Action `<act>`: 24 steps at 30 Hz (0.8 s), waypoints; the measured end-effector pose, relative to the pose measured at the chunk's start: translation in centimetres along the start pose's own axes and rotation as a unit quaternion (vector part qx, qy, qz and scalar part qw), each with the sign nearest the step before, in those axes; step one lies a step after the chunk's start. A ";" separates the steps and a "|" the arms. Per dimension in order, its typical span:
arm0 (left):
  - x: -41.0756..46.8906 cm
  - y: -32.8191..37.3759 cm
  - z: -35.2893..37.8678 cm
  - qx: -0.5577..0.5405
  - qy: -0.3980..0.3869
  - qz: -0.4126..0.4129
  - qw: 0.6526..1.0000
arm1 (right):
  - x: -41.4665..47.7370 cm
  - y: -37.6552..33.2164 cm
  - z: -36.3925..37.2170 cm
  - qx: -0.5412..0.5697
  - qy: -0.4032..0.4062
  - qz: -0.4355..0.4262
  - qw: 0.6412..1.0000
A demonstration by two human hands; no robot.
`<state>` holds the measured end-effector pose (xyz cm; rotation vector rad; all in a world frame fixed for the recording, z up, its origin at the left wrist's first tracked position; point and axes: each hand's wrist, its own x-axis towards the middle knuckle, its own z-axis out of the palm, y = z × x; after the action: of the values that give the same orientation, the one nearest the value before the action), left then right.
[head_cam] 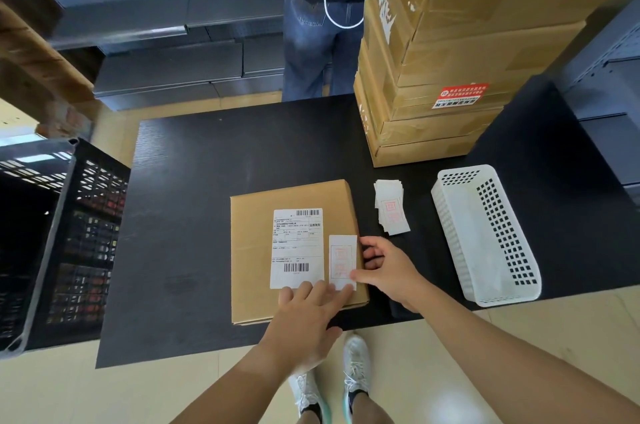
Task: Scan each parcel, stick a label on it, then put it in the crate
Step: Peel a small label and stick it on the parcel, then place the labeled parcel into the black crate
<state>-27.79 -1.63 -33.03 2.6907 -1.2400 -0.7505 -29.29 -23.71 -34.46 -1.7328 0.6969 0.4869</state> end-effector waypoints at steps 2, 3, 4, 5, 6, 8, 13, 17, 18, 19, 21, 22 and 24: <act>-0.1 0.0 0.2 0.002 0.007 0.007 1.000 | 0.3 -0.3 0.0 0.025 0.008 0.007 1.000; -0.1 0.0 0.2 0.005 0.011 0.008 1.000 | 0.6 -0.6 0.0 0.044 0.015 0.010 0.999; -0.2 0.1 0.0 0.004 0.010 0.007 1.000 | 0.9 -0.9 0.0 0.055 0.024 0.011 0.998; -0.2 0.0 -0.1 0.003 0.005 0.006 1.000 | 1.3 -1.1 0.1 0.060 0.033 0.009 0.998; -0.3 0.0 -0.3 0.001 -0.001 0.005 1.000 | 1.7 -1.2 0.1 0.054 0.041 0.008 0.998; -0.4 -0.2 -0.3 0.008 -0.001 0.011 1.000 | 2.0 -1.3 0.2 0.038 0.051 0.011 0.998; -0.5 -0.3 -1.0 0.001 -0.025 0.013 1.000 | 1.7 -1.1 0.5 0.044 0.061 0.022 0.997; -1.2 -2.2 -1.8 -0.137 0.068 -0.048 0.987 | 0.9 -1.3 0.7 0.044 0.074 0.022 0.996; -1.6 -2.9 -2.3 -0.171 0.119 -0.103 0.973 | 0.7 -1.4 0.8 0.042 0.071 0.021 0.996; -1.7 -4.0 -2.6 -0.187 0.162 -0.177 0.953 | 0.6 -1.3 0.8 0.043 0.064 0.022 0.997; -1.7 -6.8 -3.1 -0.206 0.216 -0.322 0.898 | 0.5 -1.2 1.2 0.055 0.042 0.031 0.997; -1.6 -8.1 -3.1 -0.248 0.196 -0.384 0.868 | 0.4 -1.1 1.5 0.061 0.032 0.037 0.997; -1.7 -10.2 -2.5 -0.371 0.147 -0.429 0.810 | 0.2 -1.0 2.1 0.071 0.026 0.052 0.996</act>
<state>-20.54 6.15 -32.96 2.3887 0.3845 -0.6286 -28.43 -21.54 -34.47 -1.5871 0.8421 0.4538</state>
